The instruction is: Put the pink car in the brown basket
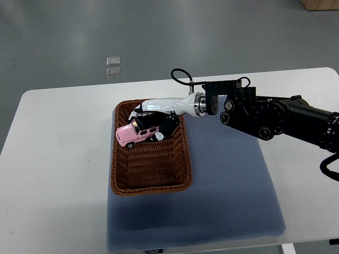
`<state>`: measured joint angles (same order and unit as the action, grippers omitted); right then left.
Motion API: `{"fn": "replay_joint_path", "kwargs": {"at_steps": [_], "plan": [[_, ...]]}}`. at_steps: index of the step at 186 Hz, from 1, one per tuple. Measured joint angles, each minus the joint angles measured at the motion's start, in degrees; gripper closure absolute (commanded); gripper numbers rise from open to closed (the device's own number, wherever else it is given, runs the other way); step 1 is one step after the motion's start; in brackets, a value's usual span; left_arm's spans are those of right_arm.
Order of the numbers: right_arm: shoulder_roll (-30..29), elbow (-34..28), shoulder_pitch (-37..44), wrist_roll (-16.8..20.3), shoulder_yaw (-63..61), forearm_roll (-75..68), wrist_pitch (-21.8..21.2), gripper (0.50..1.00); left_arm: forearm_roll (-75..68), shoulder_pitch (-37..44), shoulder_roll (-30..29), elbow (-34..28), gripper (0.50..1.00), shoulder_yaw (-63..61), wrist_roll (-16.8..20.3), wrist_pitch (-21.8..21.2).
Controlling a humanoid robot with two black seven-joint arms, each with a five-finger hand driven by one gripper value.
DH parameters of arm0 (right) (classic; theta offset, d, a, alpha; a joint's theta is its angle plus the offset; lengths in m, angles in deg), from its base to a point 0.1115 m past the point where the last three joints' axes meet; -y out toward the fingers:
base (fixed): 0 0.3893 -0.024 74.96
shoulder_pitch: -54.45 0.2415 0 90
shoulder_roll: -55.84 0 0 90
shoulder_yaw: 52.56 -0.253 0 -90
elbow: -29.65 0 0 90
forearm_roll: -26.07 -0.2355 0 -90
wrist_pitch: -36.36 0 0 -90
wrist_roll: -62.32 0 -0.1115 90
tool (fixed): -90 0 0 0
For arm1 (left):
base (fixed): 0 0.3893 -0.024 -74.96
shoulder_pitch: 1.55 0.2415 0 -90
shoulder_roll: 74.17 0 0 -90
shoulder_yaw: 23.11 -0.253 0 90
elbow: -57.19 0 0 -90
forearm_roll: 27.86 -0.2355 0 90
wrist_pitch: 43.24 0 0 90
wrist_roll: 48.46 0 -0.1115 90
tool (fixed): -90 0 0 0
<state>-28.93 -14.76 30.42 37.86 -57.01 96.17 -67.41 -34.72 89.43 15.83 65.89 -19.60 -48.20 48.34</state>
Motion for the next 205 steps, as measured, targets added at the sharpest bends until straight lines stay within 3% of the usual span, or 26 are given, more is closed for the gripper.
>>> {"fn": "replay_joint_path", "kwargs": {"at_steps": [5,17,22,23,28,32,116,160,205], "plan": [[-0.05,0.18,-0.1,0.01,0.18,0.01,0.04,0.998,0.0,0.0,0.0,0.0,0.5,0.0,0.0,0.0],[-0.12,0.49,-0.42,0.03,0.38,0.01,0.12,0.82,0.0,-0.01,0.0,0.0,0.5,0.0,0.0,0.0],[-0.12,0.58,-0.6,0.03,0.41,0.01,0.14,0.722,0.0,-0.02,0.0,0.0,0.5,0.0,0.0,0.0],[-0.12,0.59,-0.64,0.03,0.41,0.01,0.14,0.722,0.0,-0.02,0.0,0.0,0.5,0.0,0.0,0.0],[-0.13,0.66,-0.88,0.03,0.42,0.0,0.17,0.618,0.0,-0.02,0.0,0.0,0.5,0.0,0.01,0.0],[-0.13,0.69,-1.05,0.03,0.42,-0.04,0.21,0.591,0.0,-0.02,0.0,0.0,0.5,0.0,0.01,0.0],[1.96,0.81,-1.92,0.22,-6.92,-5.43,-0.99,0.585,0.0,0.0,0.0,0.0,0.5,0.0,0.0,0.0],[6.92,3.55,-1.82,6.37,-13.26,-23.75,-5.52,0.585,0.01,-0.02,0.0,0.0,0.5,0.0,0.01,0.0],[9.79,7.02,-4.47,10.0,-15.83,-43.74,-7.92,0.585,0.01,0.0,0.0,0.0,0.5,0.0,0.0,0.0]]}}
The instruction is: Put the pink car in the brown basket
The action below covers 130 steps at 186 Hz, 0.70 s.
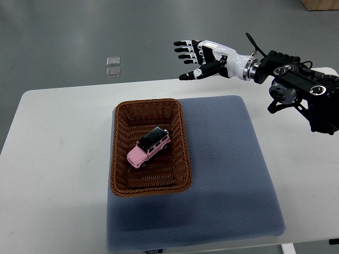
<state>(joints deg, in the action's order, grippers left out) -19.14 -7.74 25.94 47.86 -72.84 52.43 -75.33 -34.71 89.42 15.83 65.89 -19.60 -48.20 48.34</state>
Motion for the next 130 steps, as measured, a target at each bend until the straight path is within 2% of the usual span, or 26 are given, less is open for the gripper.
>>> {"fn": "replay_joint_path", "kwargs": {"at_steps": [30,53,89,130], "plan": [[0.02,2.51,-3.99,4.19,-0.15,-16.04,-0.08,0.585,0.0,-0.01,0.0,0.0,0.5,0.0,0.0,0.0],[-0.08,2.94,-7.45,5.2,-0.2,-25.54,-0.03,0.585,0.0,0.0,0.0,0.0,0.5,0.0,0.0,0.0],[-0.1,3.68,-10.88,5.84,-1.84,-32.83,-0.02,0.585,0.0,0.0,0.0,0.0,0.5,0.0,0.0,0.0],[-0.54,5.72,-12.41,6.64,-3.01,-34.06,-0.31,0.579,0.0,-0.01,0.0,0.0,0.5,0.0,0.0,0.0]]}}
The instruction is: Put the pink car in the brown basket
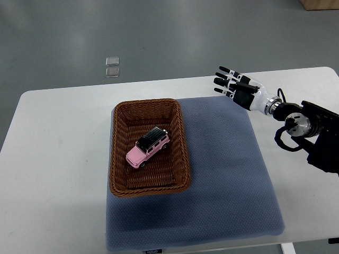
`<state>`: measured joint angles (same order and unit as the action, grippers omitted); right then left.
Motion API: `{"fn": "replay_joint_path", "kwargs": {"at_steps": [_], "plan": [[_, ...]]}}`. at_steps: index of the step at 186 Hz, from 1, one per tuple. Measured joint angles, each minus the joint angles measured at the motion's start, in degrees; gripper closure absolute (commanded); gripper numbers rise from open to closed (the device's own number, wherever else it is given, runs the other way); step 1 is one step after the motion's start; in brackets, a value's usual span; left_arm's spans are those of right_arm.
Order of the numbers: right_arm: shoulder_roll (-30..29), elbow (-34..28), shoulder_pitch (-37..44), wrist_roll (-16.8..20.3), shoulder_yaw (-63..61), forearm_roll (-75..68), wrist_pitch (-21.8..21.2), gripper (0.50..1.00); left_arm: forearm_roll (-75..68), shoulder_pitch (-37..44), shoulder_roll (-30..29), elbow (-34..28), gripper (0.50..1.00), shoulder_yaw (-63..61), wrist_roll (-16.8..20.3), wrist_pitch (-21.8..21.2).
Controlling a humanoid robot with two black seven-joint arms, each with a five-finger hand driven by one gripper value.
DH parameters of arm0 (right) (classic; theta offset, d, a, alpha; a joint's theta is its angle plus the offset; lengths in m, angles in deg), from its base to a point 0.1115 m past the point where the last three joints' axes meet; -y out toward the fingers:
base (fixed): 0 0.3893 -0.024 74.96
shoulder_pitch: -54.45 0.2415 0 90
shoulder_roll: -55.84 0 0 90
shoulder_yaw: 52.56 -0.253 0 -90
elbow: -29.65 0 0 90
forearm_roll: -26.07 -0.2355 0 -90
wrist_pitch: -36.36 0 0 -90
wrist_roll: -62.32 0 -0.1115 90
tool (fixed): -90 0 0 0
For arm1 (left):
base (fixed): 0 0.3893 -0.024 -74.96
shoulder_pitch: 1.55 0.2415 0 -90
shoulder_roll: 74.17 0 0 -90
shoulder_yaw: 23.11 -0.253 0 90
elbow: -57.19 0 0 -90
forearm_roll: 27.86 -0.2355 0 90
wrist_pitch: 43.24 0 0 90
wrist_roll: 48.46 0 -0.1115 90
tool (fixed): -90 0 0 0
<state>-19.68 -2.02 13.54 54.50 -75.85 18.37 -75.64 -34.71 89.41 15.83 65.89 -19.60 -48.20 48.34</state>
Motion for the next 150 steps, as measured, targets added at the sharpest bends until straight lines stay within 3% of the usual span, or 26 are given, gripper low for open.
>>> {"fn": "replay_joint_path", "kwargs": {"at_steps": [150], "plan": [[-0.16,1.08,-1.34,-0.79,-0.17,0.14,-1.48,0.576,0.0,0.0,0.0,0.0,0.5,0.0,0.0,0.0]]}}
